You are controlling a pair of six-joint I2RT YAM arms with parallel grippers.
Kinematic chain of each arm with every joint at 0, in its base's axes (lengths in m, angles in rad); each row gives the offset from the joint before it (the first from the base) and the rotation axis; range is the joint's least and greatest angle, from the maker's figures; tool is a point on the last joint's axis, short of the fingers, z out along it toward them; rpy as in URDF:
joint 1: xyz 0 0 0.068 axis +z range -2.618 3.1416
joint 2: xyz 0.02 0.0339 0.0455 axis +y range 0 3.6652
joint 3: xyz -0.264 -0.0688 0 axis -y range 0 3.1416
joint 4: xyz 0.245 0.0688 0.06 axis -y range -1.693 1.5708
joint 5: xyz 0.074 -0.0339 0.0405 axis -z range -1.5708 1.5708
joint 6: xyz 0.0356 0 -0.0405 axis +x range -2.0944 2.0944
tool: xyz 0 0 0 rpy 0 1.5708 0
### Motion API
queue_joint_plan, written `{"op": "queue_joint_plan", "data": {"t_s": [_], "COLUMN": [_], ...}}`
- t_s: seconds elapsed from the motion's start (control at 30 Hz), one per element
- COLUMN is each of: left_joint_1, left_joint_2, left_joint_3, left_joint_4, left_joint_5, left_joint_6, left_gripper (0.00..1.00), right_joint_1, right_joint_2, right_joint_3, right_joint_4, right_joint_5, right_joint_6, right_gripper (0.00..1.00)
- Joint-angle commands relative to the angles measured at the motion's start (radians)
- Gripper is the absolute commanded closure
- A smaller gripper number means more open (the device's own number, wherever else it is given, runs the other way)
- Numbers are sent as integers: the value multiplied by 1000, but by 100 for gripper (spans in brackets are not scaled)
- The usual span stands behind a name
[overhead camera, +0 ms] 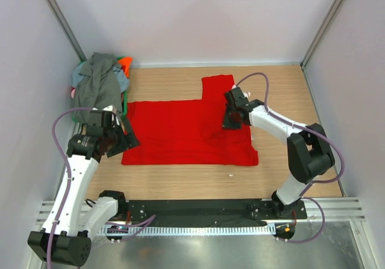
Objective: Fold and stack the t-shirts
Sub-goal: Fold the tshirt
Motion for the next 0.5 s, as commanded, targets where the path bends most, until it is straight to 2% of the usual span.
{"op": "queue_joint_plan", "data": {"t_s": [0.0,0.3,0.47], "left_joint_1": [1,1,1], "left_joint_2": [-2,-2,-2], "left_joint_3": [-3,-4,-6], "left_joint_4": [23,24,24], "left_joint_5": [13,11,10], "left_joint_6": [7,2,1], "left_gripper": [27,28,29], "right_joint_1": [-44,-173,-201], "right_joint_2": [73,211,260], "right_joint_3": [102,204,250], "right_joint_4": [-41,-16,-15], "right_joint_5": [34,22,2], "right_joint_6": [-51,-46,-60], "right_gripper": [99,99,99]}}
